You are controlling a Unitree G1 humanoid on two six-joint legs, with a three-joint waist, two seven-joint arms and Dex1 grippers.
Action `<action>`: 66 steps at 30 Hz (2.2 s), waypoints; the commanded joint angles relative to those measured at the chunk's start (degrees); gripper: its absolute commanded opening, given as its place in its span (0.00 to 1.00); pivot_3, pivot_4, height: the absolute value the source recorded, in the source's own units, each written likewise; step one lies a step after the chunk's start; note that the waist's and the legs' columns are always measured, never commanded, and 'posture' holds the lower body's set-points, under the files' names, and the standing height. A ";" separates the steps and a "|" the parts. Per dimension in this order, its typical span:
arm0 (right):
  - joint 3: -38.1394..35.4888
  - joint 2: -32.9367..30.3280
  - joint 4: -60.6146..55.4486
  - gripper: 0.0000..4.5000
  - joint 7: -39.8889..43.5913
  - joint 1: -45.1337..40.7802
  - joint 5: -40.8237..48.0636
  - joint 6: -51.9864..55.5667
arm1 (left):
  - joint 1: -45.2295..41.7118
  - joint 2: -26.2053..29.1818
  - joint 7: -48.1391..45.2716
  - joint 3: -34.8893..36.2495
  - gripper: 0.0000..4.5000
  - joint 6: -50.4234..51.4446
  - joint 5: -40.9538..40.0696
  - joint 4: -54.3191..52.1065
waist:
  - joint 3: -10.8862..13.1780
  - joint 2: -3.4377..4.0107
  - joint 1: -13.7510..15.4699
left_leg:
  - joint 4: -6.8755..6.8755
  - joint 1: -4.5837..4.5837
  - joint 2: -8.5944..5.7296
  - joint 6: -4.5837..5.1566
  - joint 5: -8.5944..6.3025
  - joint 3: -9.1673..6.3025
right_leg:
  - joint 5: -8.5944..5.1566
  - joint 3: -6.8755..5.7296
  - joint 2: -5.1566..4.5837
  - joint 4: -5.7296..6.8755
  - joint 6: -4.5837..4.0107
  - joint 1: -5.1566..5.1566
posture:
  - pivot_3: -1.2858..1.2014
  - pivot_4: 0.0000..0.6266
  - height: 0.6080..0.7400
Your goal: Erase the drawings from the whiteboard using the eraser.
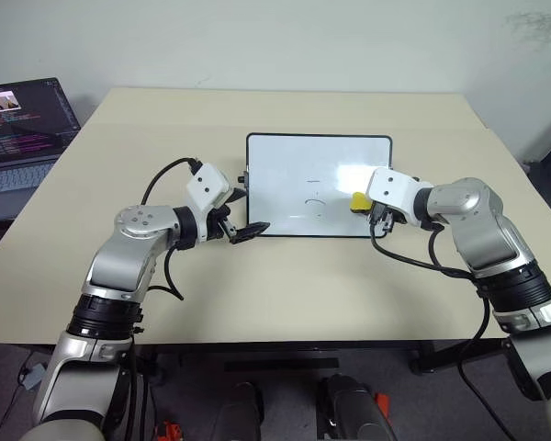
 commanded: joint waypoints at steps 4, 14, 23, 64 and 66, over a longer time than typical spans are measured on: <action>-1.80 -0.55 -0.97 0.25 -0.42 -1.79 1.02 -0.86 | -0.75 1.40 -0.57 1.82 1.00 -0.42 -0.77 -2.80 | 0.00 0.00 0.02 | 0.00 0.00 0.00 0.00 0.00 0.00 | 0.00 0.00 0.00 0.01 0.00 0.00 | 0.52 0.24 1.00; -5.29 0.80 0.27 0.25 -3.69 -3.63 4.28 -4.07 | 0.00 2.59 -1.03 2.28 1.00 -0.15 -1.00 -3.98 | 0.00 0.00 0.07 | 0.01 0.00 0.00 0.00 0.00 0.00 | 0.00 0.00 0.00 0.01 0.00 0.00 | 0.52 0.24 1.00; -5.59 0.36 0.18 0.25 -3.82 -4.41 5.34 -4.00 | -0.19 3.11 -1.26 2.42 1.00 0.12 -1.25 -4.66 | 0.00 0.00 0.23 | 0.01 0.00 0.00 0.00 0.00 0.01 | 0.00 0.01 0.00 0.01 0.00 0.00 | 0.52 0.24 1.00; -5.46 0.03 -8.78 0.25 -6.07 6.39 6.53 -4.49 | 0.93 5.18 -2.43 2.25 1.00 -0.22 -1.11 -3.79 | 0.00 -0.01 1.14 | 0.05 0.03 0.02 0.00 0.00 0.07 | 0.00 0.02 -0.01 0.00 -0.03 0.02 | 0.52 0.24 1.00; -3.88 1.36 -6.57 0.25 -6.81 4.00 5.46 -4.91 | 0.63 4.95 -2.40 2.10 1.00 -0.30 -1.01 -3.45 | 0.00 -0.01 1.06 | 0.04 0.03 0.03 0.00 0.00 0.07 | 0.00 0.02 0.00 0.01 -0.03 0.02 | 0.52 0.24 1.00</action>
